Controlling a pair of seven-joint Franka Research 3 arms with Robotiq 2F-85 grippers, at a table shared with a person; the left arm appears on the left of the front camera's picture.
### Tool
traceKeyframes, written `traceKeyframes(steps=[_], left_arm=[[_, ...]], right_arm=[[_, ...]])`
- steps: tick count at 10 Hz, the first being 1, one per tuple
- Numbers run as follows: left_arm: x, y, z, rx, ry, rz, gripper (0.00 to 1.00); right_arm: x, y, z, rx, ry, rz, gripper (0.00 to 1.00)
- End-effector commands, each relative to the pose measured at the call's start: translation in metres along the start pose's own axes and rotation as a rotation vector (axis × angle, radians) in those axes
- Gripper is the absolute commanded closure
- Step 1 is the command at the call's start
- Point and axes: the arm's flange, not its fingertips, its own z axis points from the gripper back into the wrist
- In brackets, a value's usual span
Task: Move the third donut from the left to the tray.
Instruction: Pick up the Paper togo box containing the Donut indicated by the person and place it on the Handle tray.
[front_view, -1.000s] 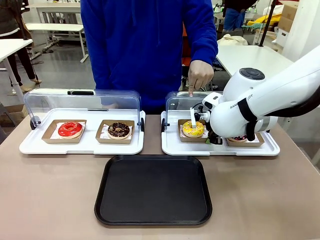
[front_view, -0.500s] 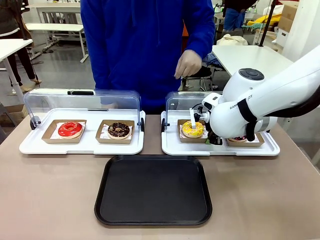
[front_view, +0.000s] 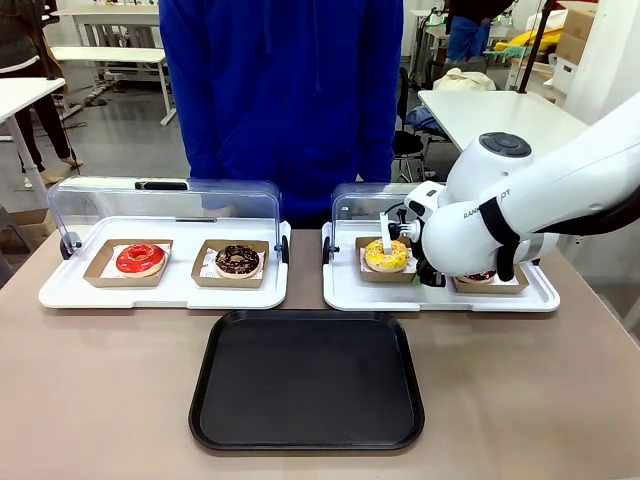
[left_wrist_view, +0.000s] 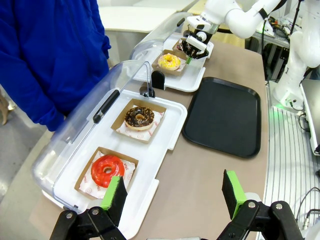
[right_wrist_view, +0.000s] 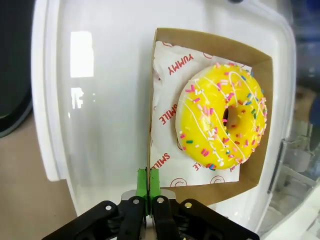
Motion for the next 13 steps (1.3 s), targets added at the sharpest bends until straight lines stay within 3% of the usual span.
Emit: traceKeyframes(steps=[1, 4, 9, 13], left_arm=[[0.003, 0.000, 0.000, -0.001, -0.025, -0.021, 0.00], [0.003, 0.000, 0.000, -0.001, -0.025, -0.021, 0.00], [0.003, 0.000, 0.000, -0.001, -0.025, -0.021, 0.00], [0.003, 0.000, 0.000, -0.001, -0.025, -0.021, 0.00]], right_arm=[[0.016, 0.019, 0.032, -0.062, 0.015, -0.027, 0.98], [0.029, 0.033, 0.054, -0.061, 0.009, -0.045, 0.98], [0.045, 0.099, 0.103, -0.085, -0.003, -0.114, 0.98], [0.070, 0.142, 0.105, -0.082, -0.002, -0.121, 0.98]])
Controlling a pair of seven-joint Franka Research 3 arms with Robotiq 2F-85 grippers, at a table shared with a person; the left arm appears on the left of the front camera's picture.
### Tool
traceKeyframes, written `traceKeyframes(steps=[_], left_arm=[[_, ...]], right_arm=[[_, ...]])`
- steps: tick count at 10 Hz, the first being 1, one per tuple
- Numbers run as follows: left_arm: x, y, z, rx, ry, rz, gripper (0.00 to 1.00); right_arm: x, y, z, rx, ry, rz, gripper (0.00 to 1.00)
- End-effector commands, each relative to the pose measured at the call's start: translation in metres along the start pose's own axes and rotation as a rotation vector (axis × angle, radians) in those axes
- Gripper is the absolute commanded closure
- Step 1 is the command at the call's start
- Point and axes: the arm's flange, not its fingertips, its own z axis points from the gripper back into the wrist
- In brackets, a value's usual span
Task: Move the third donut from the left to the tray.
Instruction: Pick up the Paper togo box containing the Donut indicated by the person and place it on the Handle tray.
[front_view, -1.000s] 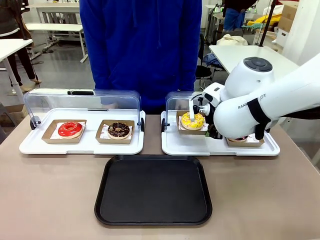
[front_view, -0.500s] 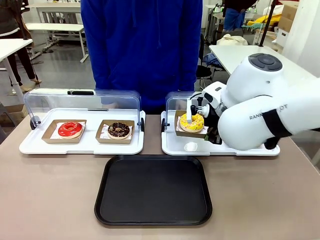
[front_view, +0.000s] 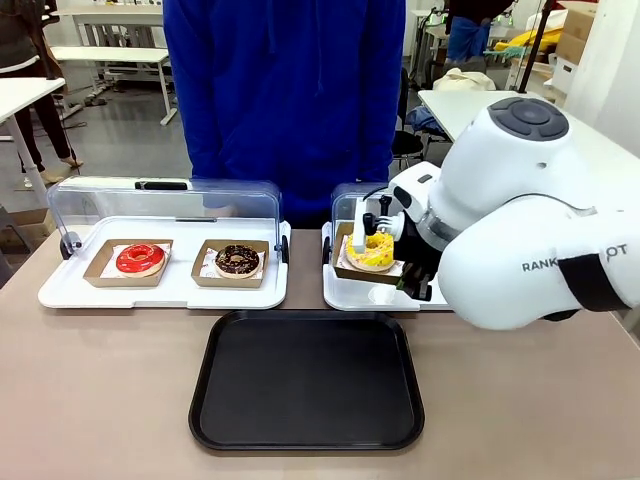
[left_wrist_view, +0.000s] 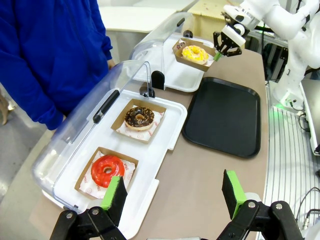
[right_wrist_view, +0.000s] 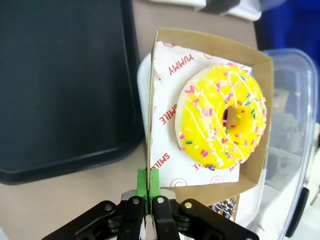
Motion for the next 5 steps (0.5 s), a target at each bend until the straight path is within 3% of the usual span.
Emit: traceKeyframes(steps=[1, 5], left_arm=[[0.002, 0.000, 0.000, -0.001, -0.024, -0.021, 0.00], [0.002, 0.000, 0.000, -0.001, -0.024, -0.021, 0.00]], right_arm=[[-0.005, 0.047, -0.007, 0.016, -0.002, -0.012, 0.98], [0.014, 0.093, -0.023, 0.041, -0.023, 0.038, 0.98]])
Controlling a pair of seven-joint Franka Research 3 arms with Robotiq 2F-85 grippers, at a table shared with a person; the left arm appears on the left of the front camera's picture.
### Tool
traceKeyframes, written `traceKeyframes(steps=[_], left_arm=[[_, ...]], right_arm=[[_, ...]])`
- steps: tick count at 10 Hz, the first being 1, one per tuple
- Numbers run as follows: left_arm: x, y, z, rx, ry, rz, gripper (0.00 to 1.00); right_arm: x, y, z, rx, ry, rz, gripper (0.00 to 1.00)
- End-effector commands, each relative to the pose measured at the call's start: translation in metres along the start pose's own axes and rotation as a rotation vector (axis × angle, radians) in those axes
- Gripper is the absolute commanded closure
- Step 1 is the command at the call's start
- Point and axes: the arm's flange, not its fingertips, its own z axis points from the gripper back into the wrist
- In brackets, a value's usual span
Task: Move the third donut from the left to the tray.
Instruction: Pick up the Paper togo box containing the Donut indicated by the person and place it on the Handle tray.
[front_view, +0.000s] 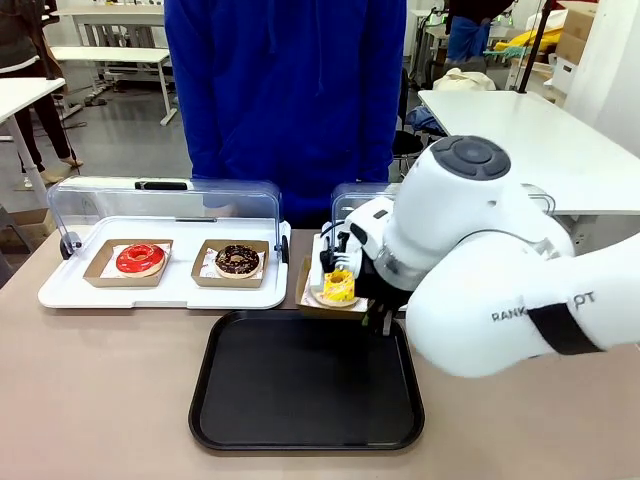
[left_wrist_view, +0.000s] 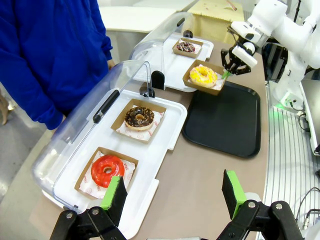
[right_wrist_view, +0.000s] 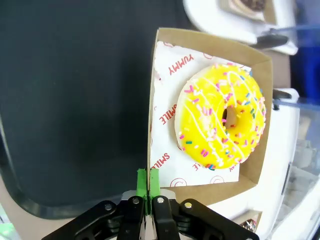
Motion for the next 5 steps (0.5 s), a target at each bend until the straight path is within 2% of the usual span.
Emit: traceKeyframes(steps=[1, 5], left_arm=[[0.002, 0.000, 0.000, -0.001, -0.024, -0.021, 0.00], [0.002, 0.000, 0.000, -0.001, -0.024, -0.021, 0.00]], right_arm=[[-0.026, 0.049, -0.008, -0.017, -0.019, 0.002, 0.98], [-0.021, 0.072, -0.030, 0.013, -0.005, 0.017, 0.98]])
